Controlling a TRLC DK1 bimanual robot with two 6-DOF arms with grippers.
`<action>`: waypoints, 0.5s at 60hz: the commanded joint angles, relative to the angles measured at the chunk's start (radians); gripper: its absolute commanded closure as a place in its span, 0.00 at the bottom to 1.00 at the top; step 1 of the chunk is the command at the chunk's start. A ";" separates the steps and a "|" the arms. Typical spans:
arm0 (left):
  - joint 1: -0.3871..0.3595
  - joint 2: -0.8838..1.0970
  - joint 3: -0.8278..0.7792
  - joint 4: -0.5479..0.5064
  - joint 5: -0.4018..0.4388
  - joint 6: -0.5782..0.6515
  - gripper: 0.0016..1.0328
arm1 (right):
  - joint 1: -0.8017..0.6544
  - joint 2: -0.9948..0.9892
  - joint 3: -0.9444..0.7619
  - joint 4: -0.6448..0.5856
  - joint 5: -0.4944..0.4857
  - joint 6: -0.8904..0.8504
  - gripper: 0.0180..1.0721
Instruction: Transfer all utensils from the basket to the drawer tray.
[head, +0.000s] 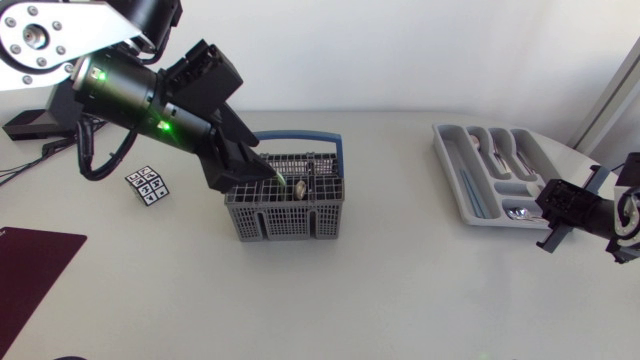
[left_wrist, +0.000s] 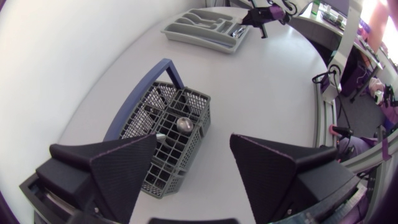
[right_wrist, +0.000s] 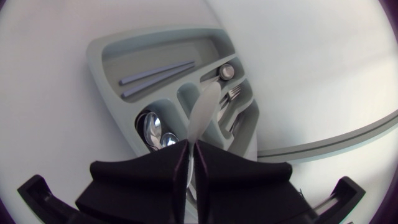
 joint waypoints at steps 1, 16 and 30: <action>-0.019 -0.022 -0.038 -0.012 -0.026 0.048 0.19 | -0.009 0.054 0.015 0.058 0.019 -0.060 0.93; -0.059 -0.032 -0.077 -0.010 -0.101 0.108 0.17 | -0.012 0.161 0.013 0.165 0.093 -0.124 0.75; -0.098 -0.040 -0.116 0.003 -0.161 0.179 0.15 | -0.012 0.080 -0.033 0.168 0.120 -0.127 0.13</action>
